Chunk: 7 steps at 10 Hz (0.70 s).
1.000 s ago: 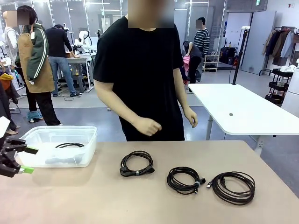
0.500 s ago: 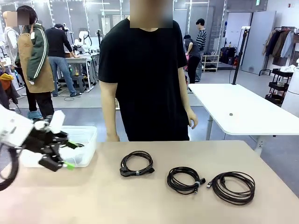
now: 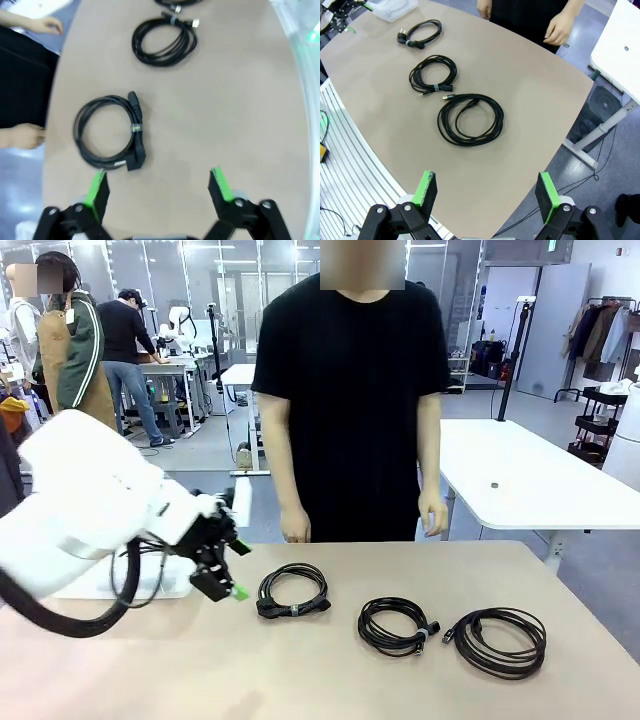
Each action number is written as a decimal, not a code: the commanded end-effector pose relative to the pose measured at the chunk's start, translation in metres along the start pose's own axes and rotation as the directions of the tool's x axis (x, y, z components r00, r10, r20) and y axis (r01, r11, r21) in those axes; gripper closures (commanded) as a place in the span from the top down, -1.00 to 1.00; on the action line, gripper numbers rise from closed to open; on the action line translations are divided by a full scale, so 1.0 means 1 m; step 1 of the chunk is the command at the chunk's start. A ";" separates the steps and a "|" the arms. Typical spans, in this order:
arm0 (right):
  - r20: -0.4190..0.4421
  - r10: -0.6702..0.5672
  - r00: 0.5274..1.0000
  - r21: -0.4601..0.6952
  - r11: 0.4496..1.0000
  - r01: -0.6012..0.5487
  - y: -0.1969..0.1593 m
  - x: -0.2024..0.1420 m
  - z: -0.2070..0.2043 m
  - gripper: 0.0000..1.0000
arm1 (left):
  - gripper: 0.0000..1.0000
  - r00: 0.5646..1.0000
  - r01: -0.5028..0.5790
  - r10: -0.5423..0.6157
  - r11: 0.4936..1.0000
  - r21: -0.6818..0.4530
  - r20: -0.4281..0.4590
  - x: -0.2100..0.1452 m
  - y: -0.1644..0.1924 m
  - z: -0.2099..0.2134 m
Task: Organize and store the cables.
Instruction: Place the Power Cable into the Organizing box.
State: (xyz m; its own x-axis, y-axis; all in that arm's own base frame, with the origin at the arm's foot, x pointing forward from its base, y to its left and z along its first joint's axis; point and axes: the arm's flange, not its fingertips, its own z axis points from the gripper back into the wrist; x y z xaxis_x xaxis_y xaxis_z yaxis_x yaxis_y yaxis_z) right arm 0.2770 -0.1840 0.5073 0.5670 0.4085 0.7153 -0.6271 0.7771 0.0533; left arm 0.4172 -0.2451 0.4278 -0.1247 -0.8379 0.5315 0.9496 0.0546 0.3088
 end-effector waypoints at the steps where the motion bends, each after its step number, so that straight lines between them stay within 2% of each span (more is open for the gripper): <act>1: 0.006 0.013 1.000 0.007 1.000 -0.013 0.000 -0.001 0.001 1.00 | 1.00 0.991 -0.006 0.004 1.000 -0.017 -0.136 0.022 0.026 -0.031; 4: 0.006 0.013 1.000 0.007 1.000 -0.013 0.000 -0.001 0.001 1.00 | 1.00 0.971 0.010 -0.021 0.999 -0.050 -0.238 0.058 0.042 -0.080; 7: 0.006 0.013 1.000 0.007 1.000 -0.013 0.000 -0.001 0.001 1.00 | 1.00 0.955 -0.015 -0.014 0.995 -0.097 -0.296 0.073 0.044 -0.120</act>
State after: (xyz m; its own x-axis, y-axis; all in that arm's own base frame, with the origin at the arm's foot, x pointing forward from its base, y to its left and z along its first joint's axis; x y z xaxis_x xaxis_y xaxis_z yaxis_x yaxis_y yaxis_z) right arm 0.2769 -0.1842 0.5073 0.5672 0.4080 0.7154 -0.6267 0.7774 0.0535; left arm 0.4759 -0.3460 0.3851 -0.0608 -0.9563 0.2859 0.9636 0.0185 0.2668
